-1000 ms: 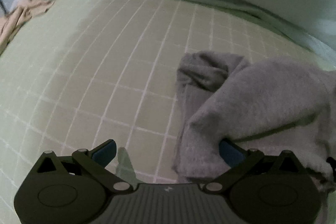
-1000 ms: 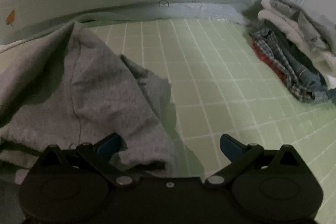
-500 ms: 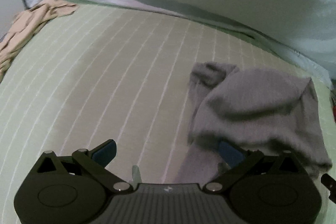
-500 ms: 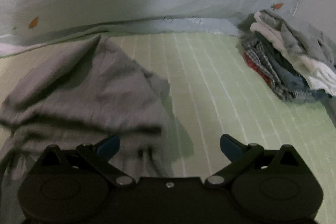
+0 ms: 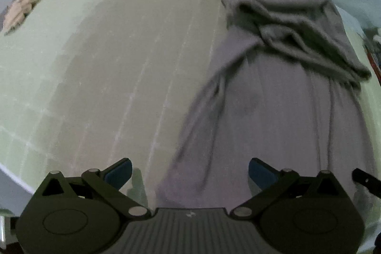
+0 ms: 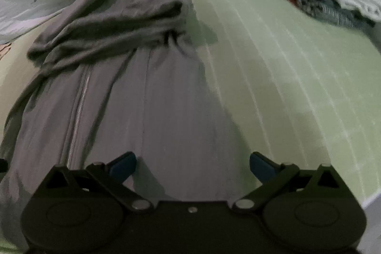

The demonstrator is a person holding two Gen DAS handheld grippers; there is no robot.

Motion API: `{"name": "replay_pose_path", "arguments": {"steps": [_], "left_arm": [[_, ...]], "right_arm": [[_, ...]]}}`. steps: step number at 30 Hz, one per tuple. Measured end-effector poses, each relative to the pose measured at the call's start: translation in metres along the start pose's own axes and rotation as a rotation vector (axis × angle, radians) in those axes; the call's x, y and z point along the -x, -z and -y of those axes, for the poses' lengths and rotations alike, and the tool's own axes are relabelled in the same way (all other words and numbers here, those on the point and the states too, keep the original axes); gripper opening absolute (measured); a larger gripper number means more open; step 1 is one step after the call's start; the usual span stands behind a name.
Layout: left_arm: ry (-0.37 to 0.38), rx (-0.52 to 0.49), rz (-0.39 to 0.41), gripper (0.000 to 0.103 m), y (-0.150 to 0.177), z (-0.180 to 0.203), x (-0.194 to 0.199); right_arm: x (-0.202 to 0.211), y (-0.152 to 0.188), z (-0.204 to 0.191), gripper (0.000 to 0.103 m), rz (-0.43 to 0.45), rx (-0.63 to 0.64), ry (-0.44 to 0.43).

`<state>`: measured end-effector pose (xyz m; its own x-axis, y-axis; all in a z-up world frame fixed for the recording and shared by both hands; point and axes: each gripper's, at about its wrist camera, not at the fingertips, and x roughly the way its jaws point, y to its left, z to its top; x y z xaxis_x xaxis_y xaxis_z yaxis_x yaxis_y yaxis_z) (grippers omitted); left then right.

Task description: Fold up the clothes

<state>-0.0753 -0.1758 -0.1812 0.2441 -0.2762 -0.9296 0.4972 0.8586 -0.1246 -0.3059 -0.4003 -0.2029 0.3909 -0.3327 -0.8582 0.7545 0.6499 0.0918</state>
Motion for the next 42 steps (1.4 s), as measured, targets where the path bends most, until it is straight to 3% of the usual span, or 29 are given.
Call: {"name": "replay_pose_path", "arguments": {"steps": [8,11,14,16,17,18,20,22,26,31,37,42], "left_arm": [[0.012,-0.065,-0.006,0.097,0.038,0.015,0.001],[0.002,-0.104,-0.006,0.089,0.047,0.021,0.002],[0.001,-0.108,-0.008,0.075,0.049,0.023,0.004],[-0.006,-0.094,-0.012,0.060,0.046,0.024,0.004],[-0.009,-0.083,-0.016,0.058,0.045,0.024,0.003],[-0.002,-0.065,-0.023,0.050,0.044,0.024,0.004],[0.028,-0.028,-0.030,0.034,0.042,0.024,0.007],[0.044,-0.005,-0.025,0.024,0.041,0.027,0.012],[0.078,0.011,0.008,0.022,0.031,0.032,0.032],[0.131,0.129,0.065,0.021,0.002,0.022,0.054],[0.159,0.166,0.194,0.020,-0.045,0.032,0.075],[0.146,0.195,0.206,0.020,-0.070,0.040,0.058]], "right_arm": [[0.011,0.032,0.007,0.103,-0.017,0.021,-0.070],[0.014,0.036,0.008,0.103,-0.024,0.046,-0.094],[0.016,0.037,0.010,0.099,-0.031,0.062,-0.123],[0.018,0.038,0.010,0.090,-0.028,0.073,-0.141],[0.019,0.037,0.010,0.071,-0.019,0.082,-0.155],[0.021,0.036,0.011,0.045,-0.019,0.075,-0.191],[0.021,0.033,0.011,0.020,-0.030,0.050,-0.259],[0.022,0.028,0.009,0.018,-0.033,0.065,-0.289],[0.037,0.014,0.012,0.015,0.020,0.085,-0.351],[0.052,-0.019,0.023,0.014,0.105,0.045,-0.443],[0.041,-0.078,0.038,0.013,0.167,-0.143,-0.567],[0.010,-0.112,0.040,0.013,0.164,-0.274,-0.600]]}}
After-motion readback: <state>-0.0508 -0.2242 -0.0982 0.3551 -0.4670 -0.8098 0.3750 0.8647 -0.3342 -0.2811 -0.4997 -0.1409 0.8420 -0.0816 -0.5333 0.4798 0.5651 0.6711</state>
